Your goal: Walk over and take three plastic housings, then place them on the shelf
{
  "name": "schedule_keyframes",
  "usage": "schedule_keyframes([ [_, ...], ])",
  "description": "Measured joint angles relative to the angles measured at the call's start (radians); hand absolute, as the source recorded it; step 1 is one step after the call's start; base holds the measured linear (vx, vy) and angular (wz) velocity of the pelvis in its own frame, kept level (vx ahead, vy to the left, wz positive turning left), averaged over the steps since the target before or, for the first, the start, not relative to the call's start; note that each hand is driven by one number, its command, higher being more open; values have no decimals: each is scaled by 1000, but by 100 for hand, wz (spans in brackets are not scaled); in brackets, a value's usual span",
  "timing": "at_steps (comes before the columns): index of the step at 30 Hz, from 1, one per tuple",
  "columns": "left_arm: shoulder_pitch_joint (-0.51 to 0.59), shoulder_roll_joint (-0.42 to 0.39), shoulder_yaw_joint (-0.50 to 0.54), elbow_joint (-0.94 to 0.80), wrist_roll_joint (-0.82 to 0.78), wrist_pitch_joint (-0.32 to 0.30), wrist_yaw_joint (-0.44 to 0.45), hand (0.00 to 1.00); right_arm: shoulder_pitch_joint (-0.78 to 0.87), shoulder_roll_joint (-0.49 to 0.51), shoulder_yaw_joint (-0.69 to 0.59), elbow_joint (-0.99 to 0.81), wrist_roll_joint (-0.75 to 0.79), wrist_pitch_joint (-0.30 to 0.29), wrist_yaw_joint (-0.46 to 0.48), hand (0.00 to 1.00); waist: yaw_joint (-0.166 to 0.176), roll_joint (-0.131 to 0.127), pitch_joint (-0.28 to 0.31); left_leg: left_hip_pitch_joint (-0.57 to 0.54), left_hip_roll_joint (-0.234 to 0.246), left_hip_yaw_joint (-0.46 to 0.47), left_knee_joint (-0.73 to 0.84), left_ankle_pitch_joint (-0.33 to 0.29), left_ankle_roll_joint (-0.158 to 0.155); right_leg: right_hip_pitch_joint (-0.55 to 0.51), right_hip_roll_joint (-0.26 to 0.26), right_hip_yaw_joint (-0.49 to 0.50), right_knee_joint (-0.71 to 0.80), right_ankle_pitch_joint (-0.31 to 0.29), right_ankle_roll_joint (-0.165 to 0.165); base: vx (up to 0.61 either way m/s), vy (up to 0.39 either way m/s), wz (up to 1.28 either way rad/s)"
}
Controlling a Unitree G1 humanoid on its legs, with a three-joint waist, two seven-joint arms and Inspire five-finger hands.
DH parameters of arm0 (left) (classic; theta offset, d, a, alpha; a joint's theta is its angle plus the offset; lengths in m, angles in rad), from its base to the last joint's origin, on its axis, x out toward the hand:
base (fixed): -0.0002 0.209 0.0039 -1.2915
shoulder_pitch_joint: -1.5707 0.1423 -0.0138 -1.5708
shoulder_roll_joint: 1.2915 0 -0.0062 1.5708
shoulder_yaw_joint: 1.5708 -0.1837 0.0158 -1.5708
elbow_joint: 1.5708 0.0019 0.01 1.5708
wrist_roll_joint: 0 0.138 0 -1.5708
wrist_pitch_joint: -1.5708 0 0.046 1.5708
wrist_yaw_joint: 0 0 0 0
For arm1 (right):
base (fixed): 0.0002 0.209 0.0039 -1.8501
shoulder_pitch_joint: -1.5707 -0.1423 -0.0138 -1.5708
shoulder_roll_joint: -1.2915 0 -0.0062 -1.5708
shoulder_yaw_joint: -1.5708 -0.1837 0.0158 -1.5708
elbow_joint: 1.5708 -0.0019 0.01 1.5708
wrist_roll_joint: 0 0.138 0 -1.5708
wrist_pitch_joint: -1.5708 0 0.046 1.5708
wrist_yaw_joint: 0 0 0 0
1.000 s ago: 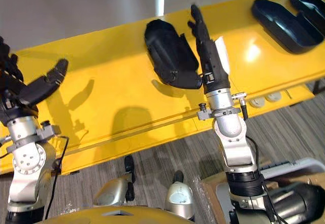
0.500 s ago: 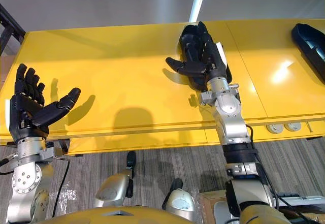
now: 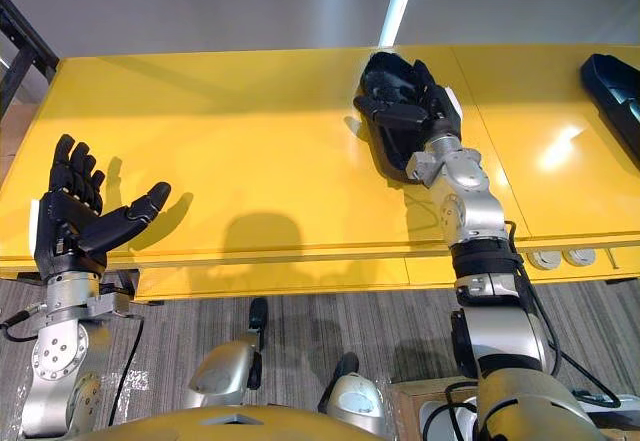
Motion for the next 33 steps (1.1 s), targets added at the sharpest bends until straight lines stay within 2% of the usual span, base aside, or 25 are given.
schedule_keyframes([
  [14,-1,12,-39,1,-1,0,2,100,-57,-33,2,83,-15,7,-44,100,7,0,0,0,0,0,0,0,0,0,-1,1,0,0,0,-4,-24,0],
  [33,-12,18,-64,43,0,3,2,100,-63,-35,1,83,-15,8,-60,100,5,3,2,-1,1,10,0,-4,5,-6,-1,10,-3,-1,-2,0,0,0],
])
